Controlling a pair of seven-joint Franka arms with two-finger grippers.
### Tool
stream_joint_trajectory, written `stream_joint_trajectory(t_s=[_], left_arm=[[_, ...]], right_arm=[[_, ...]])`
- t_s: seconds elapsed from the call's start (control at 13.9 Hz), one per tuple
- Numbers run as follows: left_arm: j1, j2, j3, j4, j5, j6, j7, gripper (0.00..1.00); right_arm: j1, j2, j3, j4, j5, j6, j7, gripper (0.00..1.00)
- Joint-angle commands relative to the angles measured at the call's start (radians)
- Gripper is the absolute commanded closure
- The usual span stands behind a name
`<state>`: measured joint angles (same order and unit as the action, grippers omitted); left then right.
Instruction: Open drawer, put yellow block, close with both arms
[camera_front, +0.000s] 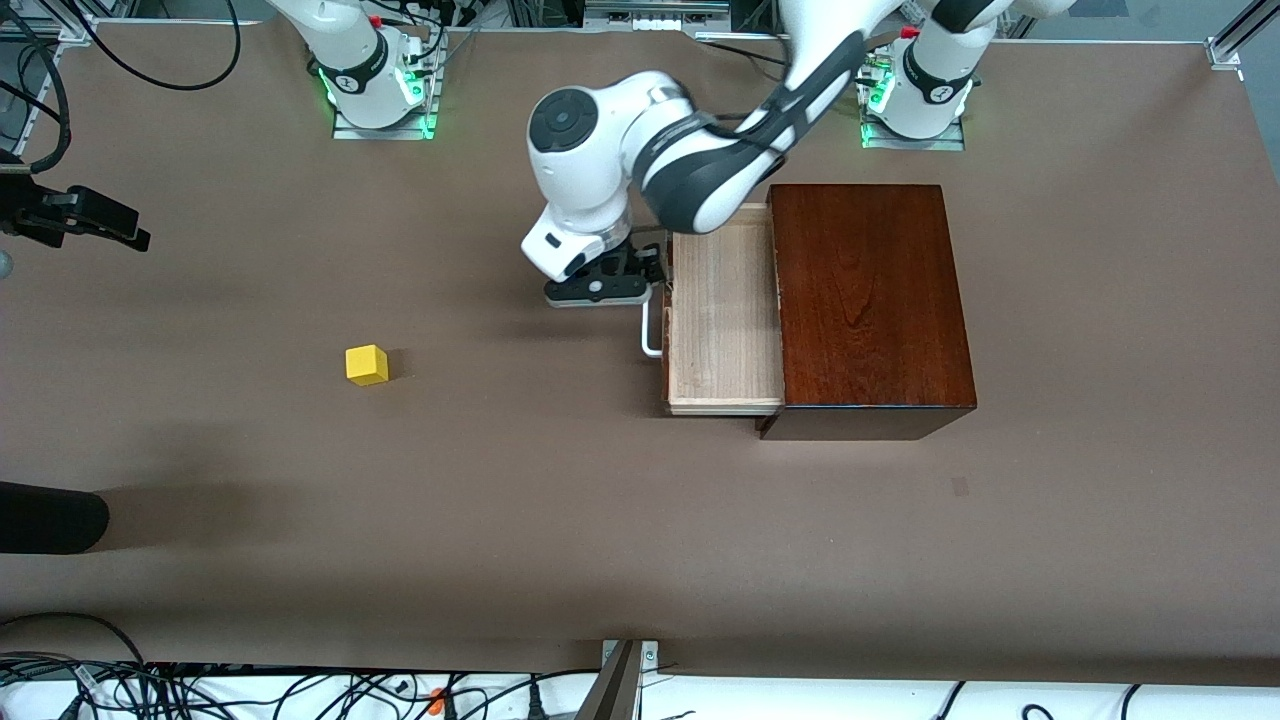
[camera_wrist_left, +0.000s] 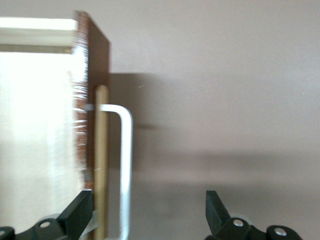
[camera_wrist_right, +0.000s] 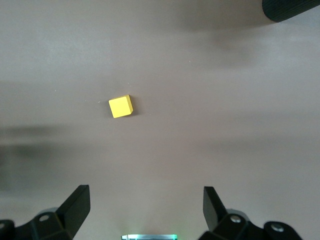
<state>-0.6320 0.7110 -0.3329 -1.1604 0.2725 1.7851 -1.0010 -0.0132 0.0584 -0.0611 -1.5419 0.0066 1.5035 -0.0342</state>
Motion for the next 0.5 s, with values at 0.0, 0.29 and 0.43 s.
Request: stream_joint_trajectory(t_s=[0.0,0.29,0.43], left_arm=[[0.090,-0.152,-0.008,-0.113,-0.062,-0.048,0.067,0.00],[0.205,-0.274,-0.008,-0.171,-0.076,-0.079,0.068,0.00],[0.241,-0.301,-0.006,-0.170,-0.087,-0.099,0.068,0.00]], right_arm=[[-0.008,-0.009,0.007,-0.007,0.004,-0.005,0.007,0.00],[-0.008,-0.009,0.007,-0.007,0.004,-0.003,0.007,0.00],[-0.008,-0.009,0.007,-0.007,0.004,-0.005,0.007,0.00]])
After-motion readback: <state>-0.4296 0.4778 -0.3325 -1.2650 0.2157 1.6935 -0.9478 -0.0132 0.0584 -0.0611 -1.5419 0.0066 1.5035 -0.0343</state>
